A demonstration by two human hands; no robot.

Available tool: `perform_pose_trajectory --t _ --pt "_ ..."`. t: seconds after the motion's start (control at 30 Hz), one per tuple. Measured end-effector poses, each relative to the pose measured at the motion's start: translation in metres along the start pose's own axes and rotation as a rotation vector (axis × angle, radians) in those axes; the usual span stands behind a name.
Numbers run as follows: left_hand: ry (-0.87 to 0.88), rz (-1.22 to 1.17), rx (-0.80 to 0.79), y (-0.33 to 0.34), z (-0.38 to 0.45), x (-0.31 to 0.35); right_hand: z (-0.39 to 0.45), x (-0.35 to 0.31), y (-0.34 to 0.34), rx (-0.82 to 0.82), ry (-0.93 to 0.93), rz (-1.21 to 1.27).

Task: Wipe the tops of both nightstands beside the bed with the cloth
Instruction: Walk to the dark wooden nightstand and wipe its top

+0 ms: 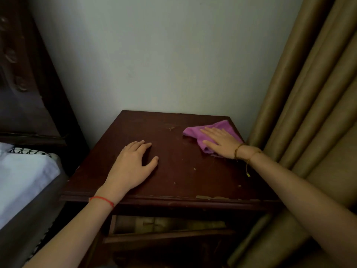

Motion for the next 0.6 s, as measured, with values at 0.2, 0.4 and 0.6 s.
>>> perform_pose_trajectory --t 0.2,0.4,0.6 --pt "-0.008 -0.004 -0.009 -0.002 0.000 -0.001 -0.043 -0.014 0.013 0.026 -0.052 -0.001" --pt "-0.012 0.003 -0.021 -0.001 0.000 -0.001 -0.094 0.017 0.017 0.049 -0.078 0.066" --pt "-0.020 0.000 -0.022 -0.001 0.000 0.001 -0.120 0.003 0.022 0.071 -0.055 0.033"
Point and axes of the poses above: each hand's wrist, its own z-axis towards the middle knuckle, its own y-axis out of the palm, x = y × z, the point moved 1 cm from there along z, towards the middle knuckle, and after that the axes turned 4 degrees about -x, right-handed, at the moved point
